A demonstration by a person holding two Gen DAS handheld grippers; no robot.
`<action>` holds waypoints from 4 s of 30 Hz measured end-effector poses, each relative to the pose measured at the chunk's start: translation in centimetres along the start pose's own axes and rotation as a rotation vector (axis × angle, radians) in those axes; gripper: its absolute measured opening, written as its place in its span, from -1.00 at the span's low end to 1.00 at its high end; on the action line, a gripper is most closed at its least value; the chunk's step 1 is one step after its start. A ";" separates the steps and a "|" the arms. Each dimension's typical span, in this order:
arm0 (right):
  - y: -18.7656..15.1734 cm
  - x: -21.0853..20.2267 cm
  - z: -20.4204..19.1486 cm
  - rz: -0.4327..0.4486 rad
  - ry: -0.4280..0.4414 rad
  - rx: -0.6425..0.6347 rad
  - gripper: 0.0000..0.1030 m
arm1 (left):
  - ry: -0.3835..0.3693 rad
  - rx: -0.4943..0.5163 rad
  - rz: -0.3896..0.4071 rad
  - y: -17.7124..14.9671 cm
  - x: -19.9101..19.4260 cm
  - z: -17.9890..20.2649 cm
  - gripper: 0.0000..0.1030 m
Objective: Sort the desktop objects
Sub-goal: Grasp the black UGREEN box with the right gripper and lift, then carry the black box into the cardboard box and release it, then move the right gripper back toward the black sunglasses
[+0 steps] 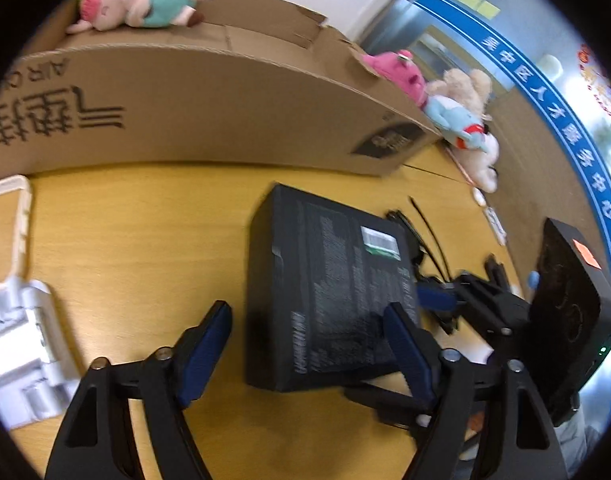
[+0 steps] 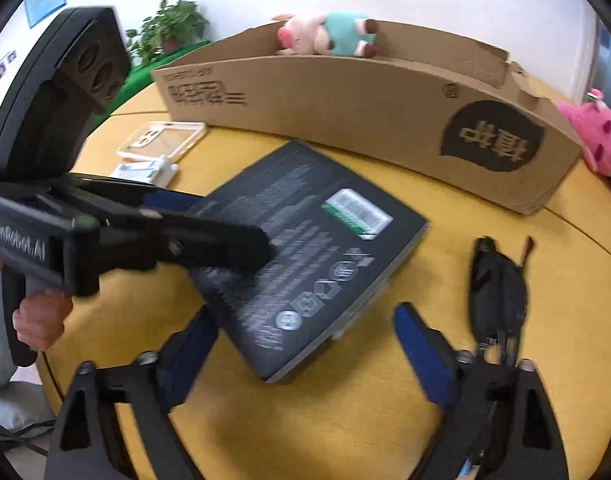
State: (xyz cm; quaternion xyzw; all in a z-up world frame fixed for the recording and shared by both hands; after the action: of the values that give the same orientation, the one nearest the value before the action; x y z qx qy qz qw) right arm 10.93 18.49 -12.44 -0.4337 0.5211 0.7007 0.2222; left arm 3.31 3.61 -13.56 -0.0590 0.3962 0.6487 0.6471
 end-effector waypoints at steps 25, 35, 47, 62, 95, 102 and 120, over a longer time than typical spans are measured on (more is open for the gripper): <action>10.2 -9.8 -1.4 0.362 -0.128 -0.138 0.51 | 0.143 0.288 0.285 7.0 -10.1 8.7 0.38; 19.3 -16.3 0.7 0.546 -0.233 -0.209 0.51 | 0.190 0.471 0.432 14.9 -14.8 14.1 0.38; 29.3 -18.2 4.4 0.570 -0.264 -0.225 0.51 | 0.236 0.557 0.487 24.0 -16.3 16.0 0.38; 38.0 -3.0 11.6 0.348 -0.156 -0.212 0.51 | 0.229 0.370 0.314 35.1 -7.0 4.8 0.38; 31.3 18.0 16.8 -0.176 -0.058 0.008 0.56 | 0.321 0.107 0.063 33.2 3.2 -6.0 0.11; 29.1 5.1 16.0 0.060 -0.111 0.040 0.93 | 0.358 0.259 0.323 26.4 -9.8 1.0 0.53; 18.4 -11.8 8.5 0.293 -0.157 0.147 0.99 | 0.472 0.272 0.477 9.8 -19.2 7.2 0.53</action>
State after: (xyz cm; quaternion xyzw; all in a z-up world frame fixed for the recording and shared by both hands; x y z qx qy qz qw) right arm -0.18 21.42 8.03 -0.2795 0.6095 0.7174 0.1889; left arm 0.72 -5.87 6.90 -0.0264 0.6201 0.6911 0.3704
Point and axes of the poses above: each gripper's, at about its wrist camera, not at the fingertips, and x roughly the way its jaws point, z to its right, y to its top, the point moved 3 cm from there along x, roughly the way its jaws point, and after that the axes turned 14 degrees about -y, right-handed, at the moved point
